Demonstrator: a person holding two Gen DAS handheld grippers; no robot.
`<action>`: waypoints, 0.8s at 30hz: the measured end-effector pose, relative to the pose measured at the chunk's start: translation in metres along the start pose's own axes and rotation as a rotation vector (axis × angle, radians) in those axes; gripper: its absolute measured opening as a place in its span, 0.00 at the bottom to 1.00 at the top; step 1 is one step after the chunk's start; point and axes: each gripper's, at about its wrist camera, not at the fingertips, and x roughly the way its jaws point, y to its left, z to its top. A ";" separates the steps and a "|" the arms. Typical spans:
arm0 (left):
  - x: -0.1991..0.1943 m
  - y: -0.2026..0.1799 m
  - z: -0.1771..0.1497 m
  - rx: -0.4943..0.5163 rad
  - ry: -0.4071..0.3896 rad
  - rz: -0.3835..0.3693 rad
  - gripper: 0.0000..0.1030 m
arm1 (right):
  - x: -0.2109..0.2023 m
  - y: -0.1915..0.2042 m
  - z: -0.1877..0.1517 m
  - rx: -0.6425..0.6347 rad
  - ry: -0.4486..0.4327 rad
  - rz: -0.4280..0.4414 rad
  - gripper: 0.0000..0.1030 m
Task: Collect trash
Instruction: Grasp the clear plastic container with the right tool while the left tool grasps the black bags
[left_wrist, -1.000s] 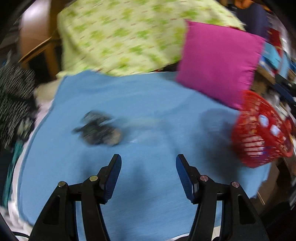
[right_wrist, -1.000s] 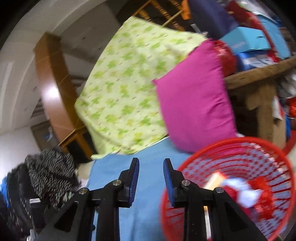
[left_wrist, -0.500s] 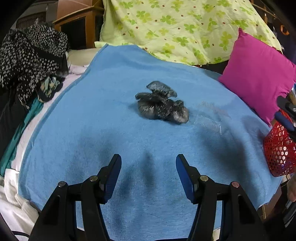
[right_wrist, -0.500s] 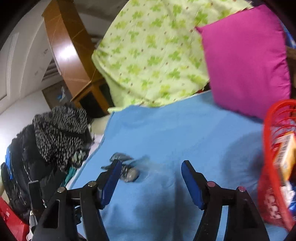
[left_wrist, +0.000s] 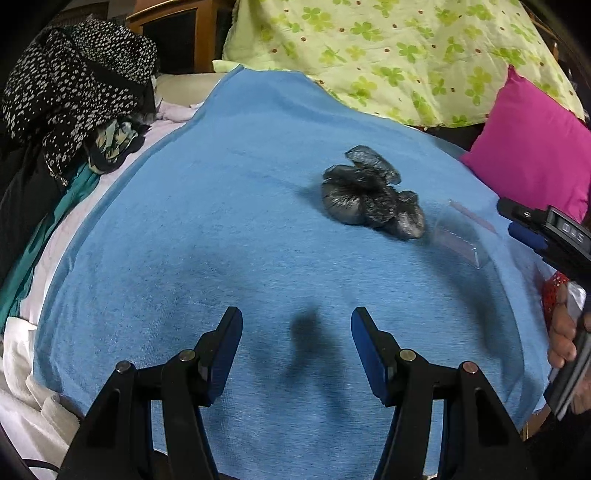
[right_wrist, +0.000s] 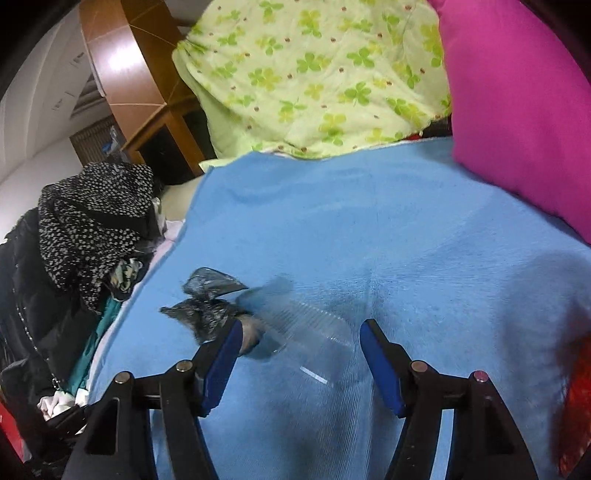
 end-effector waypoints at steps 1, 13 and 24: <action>0.002 0.001 0.000 0.000 0.004 0.002 0.60 | 0.007 -0.003 0.002 0.009 0.010 -0.001 0.68; 0.011 -0.002 0.005 0.010 0.018 0.010 0.60 | 0.054 -0.015 0.014 0.082 0.120 0.142 0.68; 0.020 0.001 0.007 -0.013 0.027 0.000 0.60 | 0.045 0.035 -0.019 -0.212 0.197 0.123 0.50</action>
